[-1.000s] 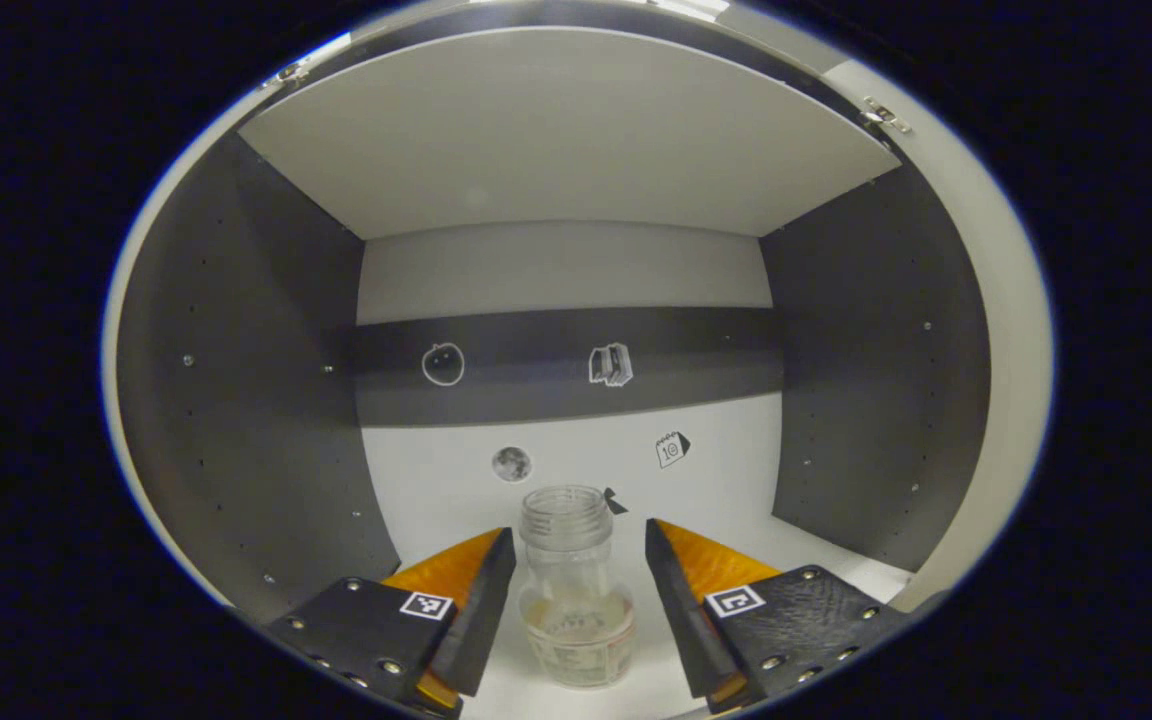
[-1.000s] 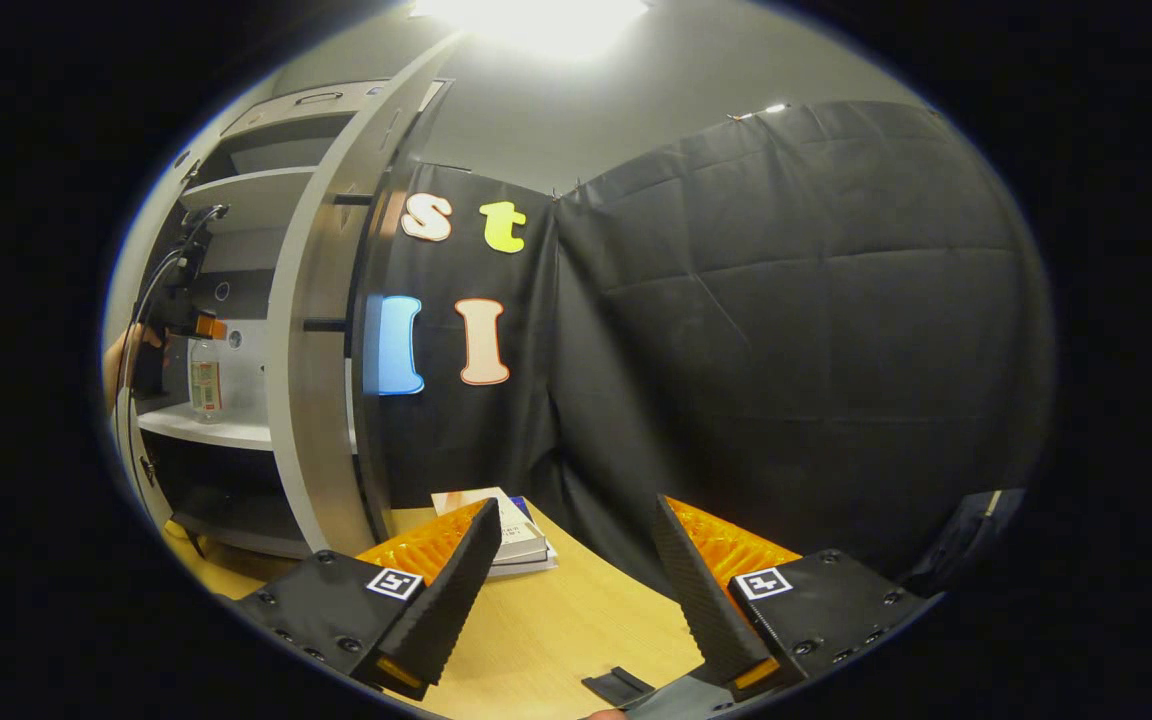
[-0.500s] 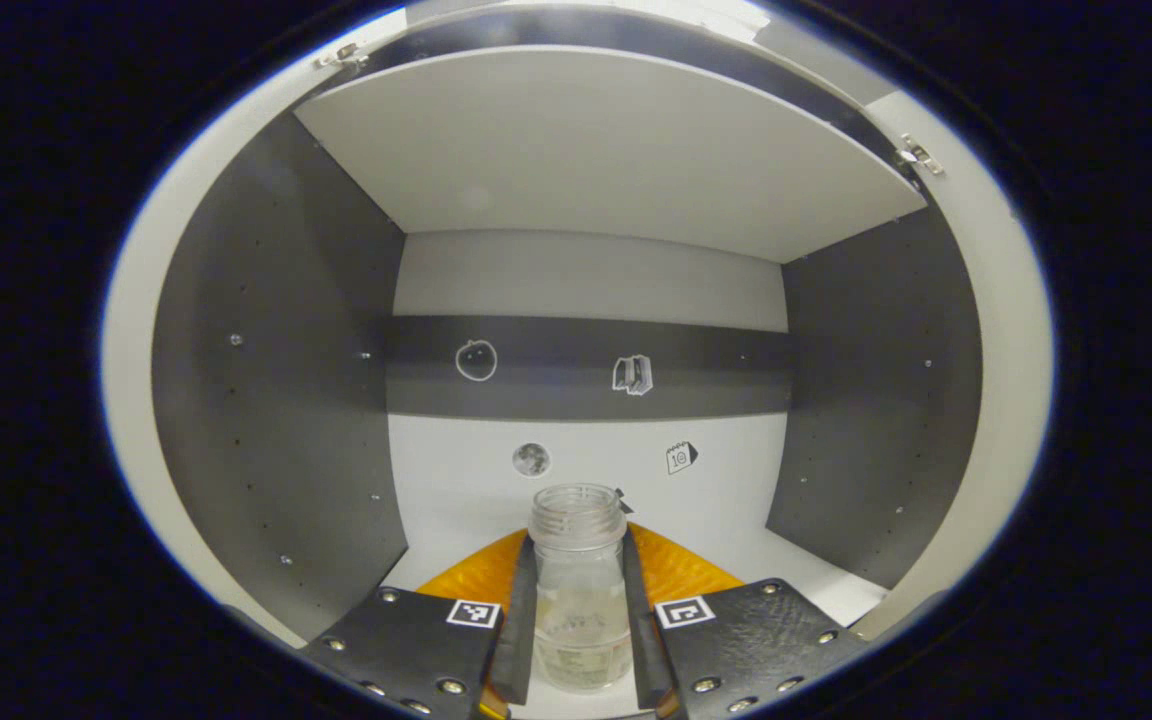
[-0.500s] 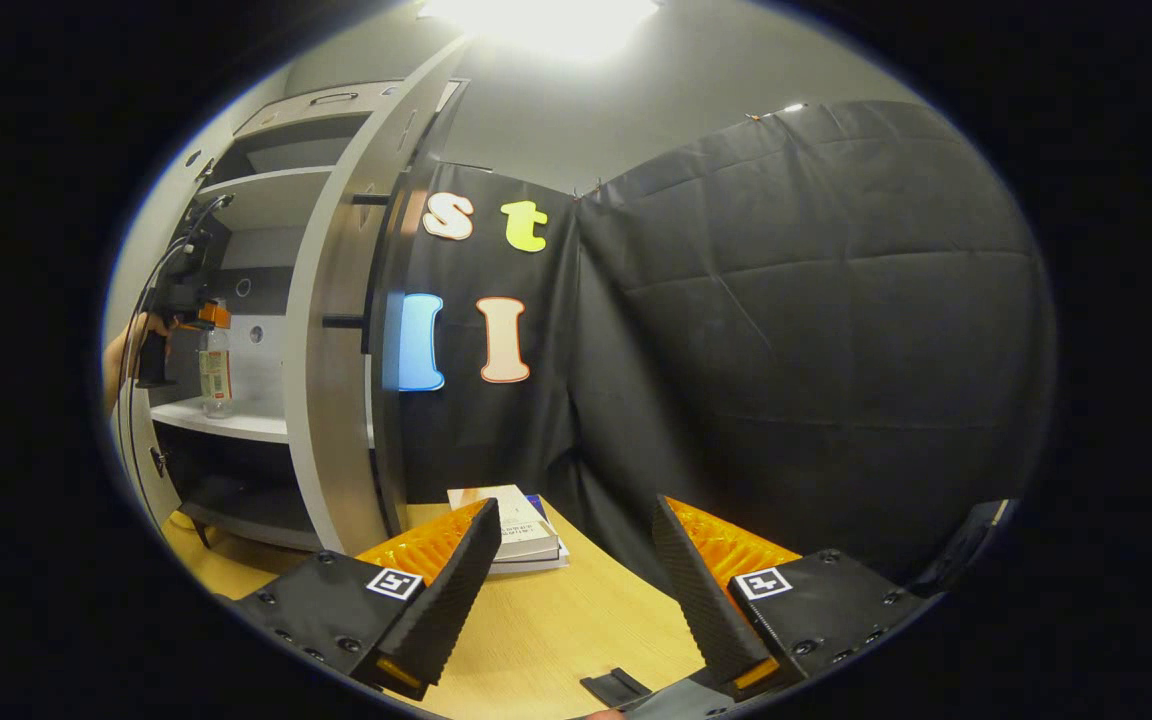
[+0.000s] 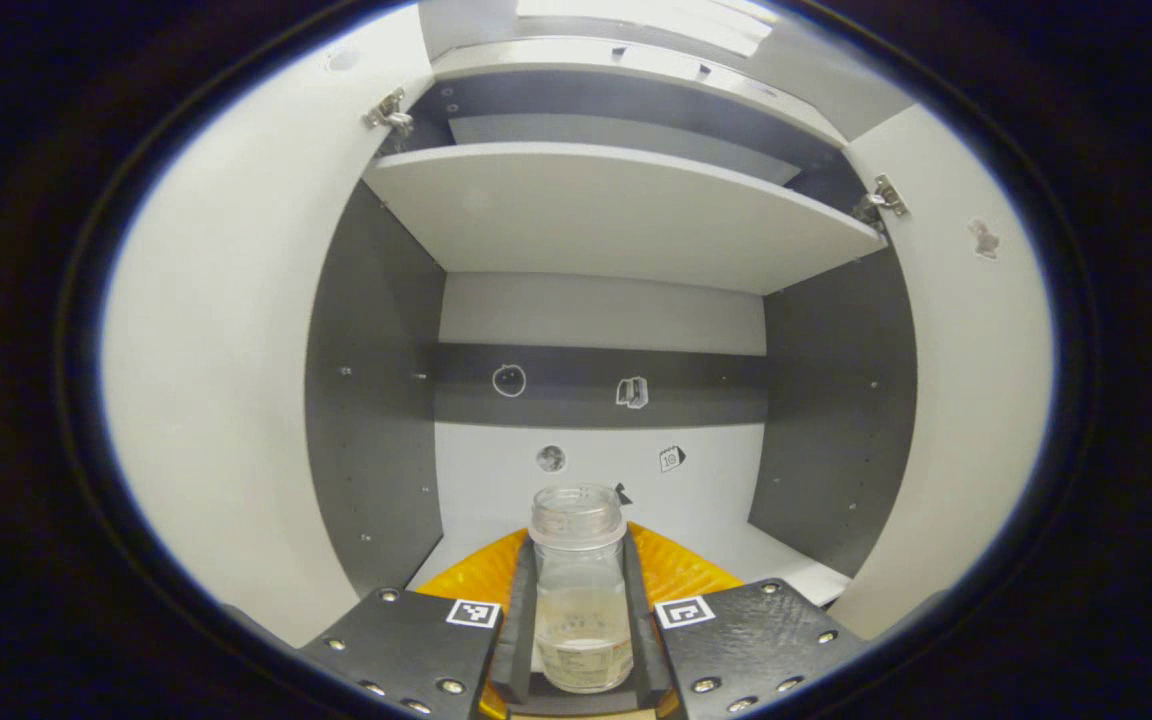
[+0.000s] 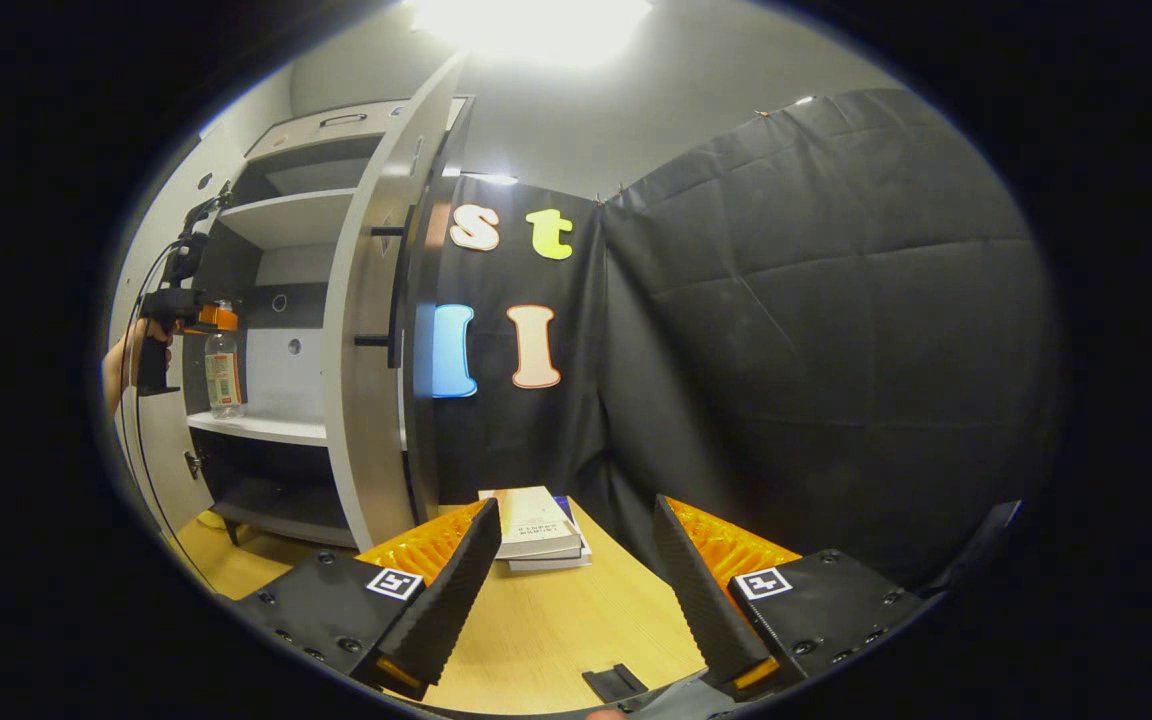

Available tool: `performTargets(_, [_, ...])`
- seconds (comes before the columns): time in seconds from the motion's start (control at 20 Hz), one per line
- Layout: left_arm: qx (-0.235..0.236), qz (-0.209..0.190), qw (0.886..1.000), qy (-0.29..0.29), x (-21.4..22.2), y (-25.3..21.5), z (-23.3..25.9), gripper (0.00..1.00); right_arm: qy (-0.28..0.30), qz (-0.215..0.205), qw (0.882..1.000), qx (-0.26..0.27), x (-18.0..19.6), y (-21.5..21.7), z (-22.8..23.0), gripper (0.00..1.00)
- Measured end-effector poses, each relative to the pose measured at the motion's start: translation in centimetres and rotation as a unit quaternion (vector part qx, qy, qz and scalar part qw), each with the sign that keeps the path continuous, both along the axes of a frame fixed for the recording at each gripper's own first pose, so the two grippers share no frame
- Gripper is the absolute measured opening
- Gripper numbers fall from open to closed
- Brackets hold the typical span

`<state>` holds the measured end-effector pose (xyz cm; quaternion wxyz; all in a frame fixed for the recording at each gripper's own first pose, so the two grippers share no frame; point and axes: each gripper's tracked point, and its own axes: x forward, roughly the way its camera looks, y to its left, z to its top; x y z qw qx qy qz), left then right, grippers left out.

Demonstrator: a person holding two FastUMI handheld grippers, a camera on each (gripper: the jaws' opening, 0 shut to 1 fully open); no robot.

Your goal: Grasp the bottle in the cabinet with the left hand and place it on the coaster, then close the right door with the right hand and the left door with the left hand.

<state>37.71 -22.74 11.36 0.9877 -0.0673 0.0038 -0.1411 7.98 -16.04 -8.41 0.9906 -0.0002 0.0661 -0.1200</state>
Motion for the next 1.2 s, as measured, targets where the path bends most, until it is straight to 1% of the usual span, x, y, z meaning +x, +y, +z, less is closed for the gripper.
performTargets(0.05, [0.000, 0.000, 1.000, -0.002, -1.0, 0.1, 0.1, 0.40, 0.000, 0.006, 1.000, 0.002, -0.3, 0.1, 0.0, 0.98])
performTargets(0.45, [0.008, -0.003, 1.000, -0.007, -8.0, 0.6, -1.1, 0.41, 0.001, 0.039, 0.999, 0.003, -3.3, 0.1, 0.1, 0.98])
performTargets(0.55, [0.009, -0.005, 1.000, -0.005, -9.6, 0.5, -2.0, 0.43, 0.001, 0.044, 0.999, 0.000, -3.7, 0.1, 0.3, 0.95])
performTargets(0.65, [0.011, -0.009, 1.000, -0.001, -11.1, 0.2, -3.0, 0.40, 0.000, 0.049, 0.999, -0.001, -3.8, 0.1, 0.4, 0.95])
performTargets(0.7, [0.011, -0.012, 1.000, 0.001, -11.9, 0.0, -3.5, 0.40, 0.001, 0.052, 0.999, -0.001, -4.0, 0.2, 0.4, 0.97])
performTargets(0.95, [0.002, -0.019, 1.000, 0.006, -15.2, -0.5, -6.1, 0.41, 0.004, 0.070, 0.998, -0.003, -6.2, 0.3, 0.0, 0.97])
performTargets(1.05, [0.004, -0.020, 1.000, 0.006, -16.5, -0.6, -7.5, 0.40, 0.007, 0.078, 0.997, -0.004, -6.5, 0.5, -0.3, 0.97])
performTargets(1.1, [0.005, -0.021, 1.000, 0.005, -17.0, -0.6, -8.3, 0.41, 0.007, 0.080, 0.997, -0.005, -6.7, 0.6, -0.5, 0.97])
performTargets(1.15, [0.003, -0.022, 1.000, 0.005, -17.4, -0.6, -8.9, 0.40, 0.008, 0.082, 0.997, -0.004, -6.9, 0.7, -0.6, 0.95])
performTargets(1.2, [0.001, -0.024, 1.000, 0.005, -17.8, -0.8, -9.6, 0.41, 0.008, 0.084, 0.996, -0.003, -7.0, 0.8, -0.9, 0.97])
